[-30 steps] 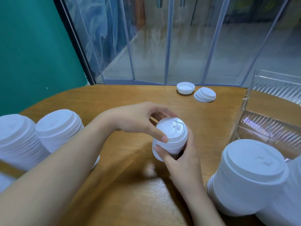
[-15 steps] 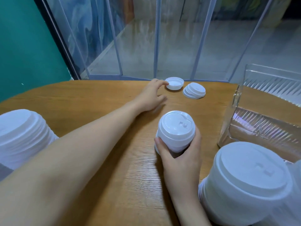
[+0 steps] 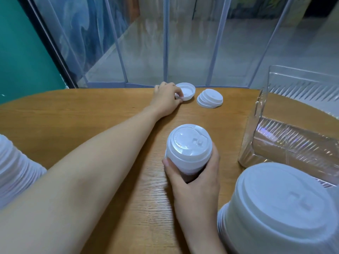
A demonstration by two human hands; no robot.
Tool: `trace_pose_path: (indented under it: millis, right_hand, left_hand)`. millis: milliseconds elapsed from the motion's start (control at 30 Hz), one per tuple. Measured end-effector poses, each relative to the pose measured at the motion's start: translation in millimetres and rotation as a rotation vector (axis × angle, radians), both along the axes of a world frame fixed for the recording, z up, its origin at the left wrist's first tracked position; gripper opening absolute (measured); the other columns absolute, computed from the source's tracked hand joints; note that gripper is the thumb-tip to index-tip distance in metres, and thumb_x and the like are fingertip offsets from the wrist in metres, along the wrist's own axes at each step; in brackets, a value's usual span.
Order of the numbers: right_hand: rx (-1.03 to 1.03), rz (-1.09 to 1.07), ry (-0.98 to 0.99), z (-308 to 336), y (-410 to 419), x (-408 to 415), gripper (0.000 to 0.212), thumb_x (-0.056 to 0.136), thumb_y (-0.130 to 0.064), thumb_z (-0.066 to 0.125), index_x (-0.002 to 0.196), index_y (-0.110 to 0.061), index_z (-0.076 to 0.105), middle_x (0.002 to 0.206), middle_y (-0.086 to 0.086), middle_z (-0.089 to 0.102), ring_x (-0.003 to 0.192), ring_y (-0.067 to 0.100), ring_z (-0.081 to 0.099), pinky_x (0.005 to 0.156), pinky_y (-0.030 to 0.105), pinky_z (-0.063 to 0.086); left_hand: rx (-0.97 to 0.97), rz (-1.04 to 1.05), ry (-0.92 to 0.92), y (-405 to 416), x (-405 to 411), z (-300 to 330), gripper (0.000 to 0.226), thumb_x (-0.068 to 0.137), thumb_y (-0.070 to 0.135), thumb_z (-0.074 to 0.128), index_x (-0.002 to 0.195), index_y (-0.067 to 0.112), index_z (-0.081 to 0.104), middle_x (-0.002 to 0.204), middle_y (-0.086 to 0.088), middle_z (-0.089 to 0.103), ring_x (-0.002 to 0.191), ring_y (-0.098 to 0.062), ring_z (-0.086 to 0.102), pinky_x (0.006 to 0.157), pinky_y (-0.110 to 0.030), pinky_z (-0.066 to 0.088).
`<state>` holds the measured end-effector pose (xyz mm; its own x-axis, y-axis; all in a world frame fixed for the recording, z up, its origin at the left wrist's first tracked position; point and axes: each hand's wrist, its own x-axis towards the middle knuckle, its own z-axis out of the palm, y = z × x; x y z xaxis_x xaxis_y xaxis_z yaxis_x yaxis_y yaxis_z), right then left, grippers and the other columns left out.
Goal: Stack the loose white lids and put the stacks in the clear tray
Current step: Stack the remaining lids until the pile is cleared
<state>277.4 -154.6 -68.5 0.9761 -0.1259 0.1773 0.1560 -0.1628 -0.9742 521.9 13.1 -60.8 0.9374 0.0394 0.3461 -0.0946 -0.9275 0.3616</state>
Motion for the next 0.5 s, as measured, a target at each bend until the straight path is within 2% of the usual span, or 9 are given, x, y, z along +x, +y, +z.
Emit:
trace_pose_path:
  millis: [200,367,500]
  right_hand:
    - [0.028,0.005,-0.001,3.0,0.3,1.0,0.094,0.073,-0.034,0.092,0.151,-0.030,0.040,0.145,-0.016,0.053,0.137,0.003,0.047,0.115,0.031,0.039]
    - [0.034,0.007,-0.001,3.8,0.3,2.8,0.092,0.074,-0.032,0.092,0.151,-0.031,0.040,0.145,-0.014,0.054,0.135,0.002,0.048,0.113,0.026,0.039]
    - [0.008,0.005,0.005,4.0,-0.6,3.5,0.093,0.074,-0.037,0.091,0.150,-0.031,0.039,0.144,-0.010,0.053,0.134,0.008,0.049,0.109,0.027,0.040]
  left_hand:
    - [-0.066,-0.006,0.024,7.9,-49.1,21.7,0.008,0.090,0.031,0.075,0.092,0.027,0.068,0.102,0.008,0.064,0.113,-0.023,0.049,0.087,-0.031,0.023]
    - [-0.211,0.027,-0.007,12.9,-114.8,35.0,0.017,0.085,0.024,0.079,0.082,0.026,0.063,0.095,0.003,0.068,0.104,-0.024,0.053,0.085,-0.031,0.030]
    - [-0.321,0.061,-0.032,7.4,-176.9,29.4,0.024,0.079,0.031,0.085,0.078,0.025,0.063,0.087,0.006,0.066,0.097,-0.021,0.051,0.083,-0.034,0.036]
